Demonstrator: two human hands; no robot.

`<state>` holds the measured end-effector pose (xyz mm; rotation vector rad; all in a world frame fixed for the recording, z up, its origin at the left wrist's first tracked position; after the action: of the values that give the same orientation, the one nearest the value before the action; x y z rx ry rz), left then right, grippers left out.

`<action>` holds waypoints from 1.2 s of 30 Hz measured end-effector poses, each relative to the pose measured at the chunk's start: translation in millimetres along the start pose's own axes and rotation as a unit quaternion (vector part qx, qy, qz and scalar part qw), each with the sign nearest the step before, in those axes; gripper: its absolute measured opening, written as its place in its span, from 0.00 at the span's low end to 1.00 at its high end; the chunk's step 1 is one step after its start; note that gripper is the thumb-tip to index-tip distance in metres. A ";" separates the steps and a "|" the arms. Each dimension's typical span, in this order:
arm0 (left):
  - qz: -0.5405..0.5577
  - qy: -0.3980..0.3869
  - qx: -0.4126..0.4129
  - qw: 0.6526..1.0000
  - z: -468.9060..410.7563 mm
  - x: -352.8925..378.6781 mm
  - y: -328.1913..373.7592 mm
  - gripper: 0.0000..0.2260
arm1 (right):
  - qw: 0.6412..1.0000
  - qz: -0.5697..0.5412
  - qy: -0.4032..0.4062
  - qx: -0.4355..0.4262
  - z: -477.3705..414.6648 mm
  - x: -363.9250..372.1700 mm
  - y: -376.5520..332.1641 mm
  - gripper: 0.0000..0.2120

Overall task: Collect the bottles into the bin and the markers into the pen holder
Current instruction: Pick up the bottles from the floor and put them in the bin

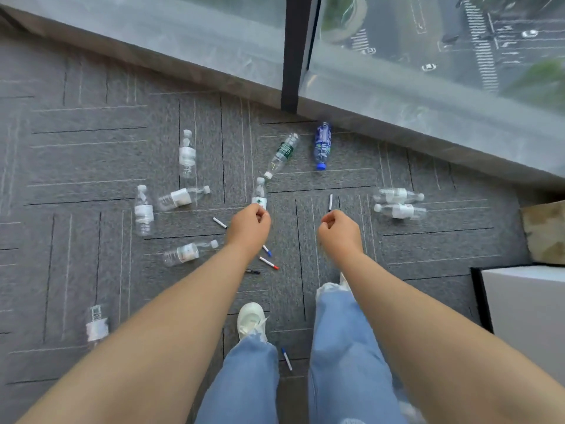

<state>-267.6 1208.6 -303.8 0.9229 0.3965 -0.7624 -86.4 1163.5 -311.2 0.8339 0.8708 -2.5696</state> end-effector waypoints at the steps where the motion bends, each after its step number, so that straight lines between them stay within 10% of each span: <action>1: 0.007 0.007 -0.013 1.000 -8.9 2.1 -3.0 0.06 | 1.000 0.015 -0.009 -0.002 -13.3 0.9 -0.9 0.10; 17: 0.017 0.095 -0.098 0.991 -205.7 155.6 -79.5 0.12 | 0.979 0.138 -0.069 -0.133 -284.6 82.6 22.4 0.09; 36: -0.209 -0.081 -0.141 0.964 -397.7 223.1 -207.3 0.46 | 0.934 0.177 -0.063 -0.305 -445.8 225.1 -9.7 0.10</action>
<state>-265.8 1368.1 -778.6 0.5066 0.5486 -1.1251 -76.7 1430.9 -733.1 0.5604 1.2483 -1.8534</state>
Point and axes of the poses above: each hand's wrist, its own z-axis away from the middle knuckle, its own x-axis out of the palm, y = z × x, the point moved 3 cm from there along -z, towards the middle knuckle, and after that the axes turned 2 degrees about x, right-handed, at the moved point
